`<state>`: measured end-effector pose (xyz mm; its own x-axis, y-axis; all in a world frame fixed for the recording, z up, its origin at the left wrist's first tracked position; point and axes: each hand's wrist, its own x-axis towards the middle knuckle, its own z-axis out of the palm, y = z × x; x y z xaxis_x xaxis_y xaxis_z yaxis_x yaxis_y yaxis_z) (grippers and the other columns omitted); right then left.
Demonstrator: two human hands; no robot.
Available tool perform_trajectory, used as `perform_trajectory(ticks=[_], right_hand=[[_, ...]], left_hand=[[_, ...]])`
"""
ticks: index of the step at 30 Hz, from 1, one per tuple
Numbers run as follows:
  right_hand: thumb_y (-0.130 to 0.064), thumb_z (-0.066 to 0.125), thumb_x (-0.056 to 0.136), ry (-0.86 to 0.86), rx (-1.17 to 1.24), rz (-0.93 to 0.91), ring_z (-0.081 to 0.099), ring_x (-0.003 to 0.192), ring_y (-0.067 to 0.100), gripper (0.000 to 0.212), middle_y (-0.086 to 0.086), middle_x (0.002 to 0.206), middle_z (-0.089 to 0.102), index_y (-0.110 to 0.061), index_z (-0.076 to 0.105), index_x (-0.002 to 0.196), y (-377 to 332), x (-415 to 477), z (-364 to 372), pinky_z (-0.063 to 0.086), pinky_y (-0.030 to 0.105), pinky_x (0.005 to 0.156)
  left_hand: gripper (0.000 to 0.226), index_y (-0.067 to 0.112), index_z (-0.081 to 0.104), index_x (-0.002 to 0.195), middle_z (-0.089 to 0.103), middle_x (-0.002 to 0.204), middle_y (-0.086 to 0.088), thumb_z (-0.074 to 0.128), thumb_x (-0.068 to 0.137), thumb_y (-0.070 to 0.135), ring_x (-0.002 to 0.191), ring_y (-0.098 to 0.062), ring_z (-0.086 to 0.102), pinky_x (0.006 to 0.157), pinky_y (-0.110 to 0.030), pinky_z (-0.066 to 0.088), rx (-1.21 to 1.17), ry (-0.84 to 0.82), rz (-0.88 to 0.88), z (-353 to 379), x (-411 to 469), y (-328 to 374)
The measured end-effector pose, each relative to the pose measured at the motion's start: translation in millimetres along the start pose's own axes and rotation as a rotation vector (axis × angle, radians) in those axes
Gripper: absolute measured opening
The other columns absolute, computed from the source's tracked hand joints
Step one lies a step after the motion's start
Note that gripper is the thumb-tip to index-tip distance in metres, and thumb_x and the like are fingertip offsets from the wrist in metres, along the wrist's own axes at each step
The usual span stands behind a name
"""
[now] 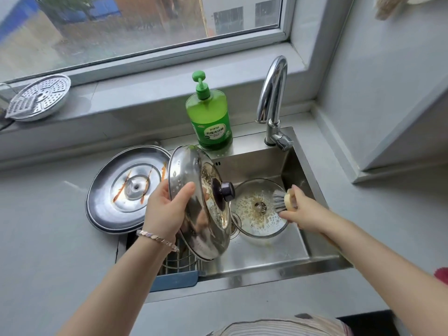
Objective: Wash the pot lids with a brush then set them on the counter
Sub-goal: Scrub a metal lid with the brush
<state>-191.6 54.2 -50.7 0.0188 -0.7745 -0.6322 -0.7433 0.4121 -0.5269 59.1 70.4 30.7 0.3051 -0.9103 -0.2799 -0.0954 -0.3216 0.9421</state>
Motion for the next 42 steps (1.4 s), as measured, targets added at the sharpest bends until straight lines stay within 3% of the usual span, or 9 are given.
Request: perform_trajectory(ticks=[4,10,19,23,26,31,36,39,42], right_hand=[[-0.045,0.058,0.086,0.095,-0.001,-0.129,0.063,0.096,0.014,0.07,0.001,0.119,0.063,-0.027,0.026,0.145,-17.7,-11.6,14.5,0.049,0.03,0.082],[-0.057,0.037,0.091,0.127,0.198,-0.34,0.049,0.123,0.017,0.062,-0.001,0.136,0.05,-0.039,0.016,0.147,-65.1,-45.6,41.5,0.039,0.038,0.102],[-0.041,0.064,0.081,0.204,0.428,-0.492,0.056,0.07,0.014,0.031,-0.001,0.074,0.06,-0.054,0.053,0.107,-86.9,-56.4,43.5,0.051,0.039,0.071],[-0.044,0.06,0.085,0.278,0.34,-0.457,0.051,0.061,0.007,0.046,-0.016,0.058,0.052,-0.04,0.048,0.13,-91.2,-54.0,31.3,0.042,0.024,0.058],[-0.055,0.059,0.08,0.311,0.132,-0.635,0.058,0.063,0.004,0.047,-0.021,0.068,0.063,-0.048,0.049,0.126,-94.8,-89.4,41.6,0.047,0.023,0.059],[-0.052,0.053,0.086,0.415,0.188,-0.386,0.055,0.066,0.015,0.037,-0.012,0.057,0.053,-0.042,0.055,0.121,-97.1,-49.3,3.9,0.043,0.028,0.061],[-0.047,0.06,0.08,0.459,-0.023,-0.58,0.063,0.08,0.017,0.034,-0.011,0.085,0.071,-0.039,0.062,0.113,-109.0,-76.0,3.0,0.049,0.031,0.072],[-0.043,0.059,0.083,0.436,0.087,-0.423,0.057,0.067,0.015,0.027,-0.014,0.062,0.058,-0.033,0.065,0.107,-105.2,-45.0,-22.9,0.046,0.031,0.063],[-0.048,0.058,0.081,0.424,-0.035,-0.566,0.056,0.077,0.011,0.013,-0.014,0.08,0.06,-0.038,0.063,0.089,-109.0,-51.6,-13.2,0.045,0.026,0.064]], left_hand=[[0.006,0.015,0.058,0.085,0.064,0.055,0.007,0.059,0.088,0.01,0.049,-0.008,0.062,0.048,-0.022,0.053,-0.119,0.039,-0.067,2.1,-1.7,-7.5],[0.015,0.015,0.055,0.072,0.051,0.056,-0.003,0.062,0.083,0.009,0.048,-0.019,0.047,0.051,-0.028,0.041,-0.021,0.201,-0.06,16.0,0.1,-11.6],[0.052,0.009,0.046,0.053,0.046,0.048,-0.003,0.049,0.077,0.055,0.048,-0.017,0.042,0.05,-0.028,0.037,0.004,0.154,0.035,25.4,-9.7,-15.7],[0.058,0.011,0.035,0.048,0.034,0.044,-0.003,0.038,0.087,0.053,0.048,-0.017,0.032,0.05,-0.027,0.027,0.045,0.171,0.036,30.1,-12.3,-13.6],[0.06,0.008,0.04,0.047,0.038,0.048,-0.006,0.039,0.091,0.049,0.05,-0.018,0.036,0.054,-0.029,0.031,0.057,0.148,0.049,27.0,-9.3,-14.6],[0.061,0.02,0.025,0.037,0.023,0.031,0.011,0.042,0.095,0.032,0.032,-0.005,0.02,0.039,-0.02,0.016,0.171,0.02,0.234,33.5,-22.2,-14.1],[0.057,0.02,0.027,0.042,0.025,0.038,0.011,0.044,0.097,0.023,0.037,-0.007,0.022,0.042,-0.02,0.016,0.228,-0.014,0.344,32.6,-20.8,-22.5],[0.054,0.022,0.034,0.04,0.029,0.035,0.012,0.064,0.085,0.03,0.036,-0.004,0.027,0.039,-0.015,0.021,0.267,-0.124,0.376,32.1,-27.0,-24.1],[0.044,0.02,0.045,0.042,0.043,0.038,0.012,0.084,0.061,0.024,0.04,0.0,0.035,0.043,-0.012,0.032,0.235,-0.14,0.295,34.7,-28.4,-27.1]])
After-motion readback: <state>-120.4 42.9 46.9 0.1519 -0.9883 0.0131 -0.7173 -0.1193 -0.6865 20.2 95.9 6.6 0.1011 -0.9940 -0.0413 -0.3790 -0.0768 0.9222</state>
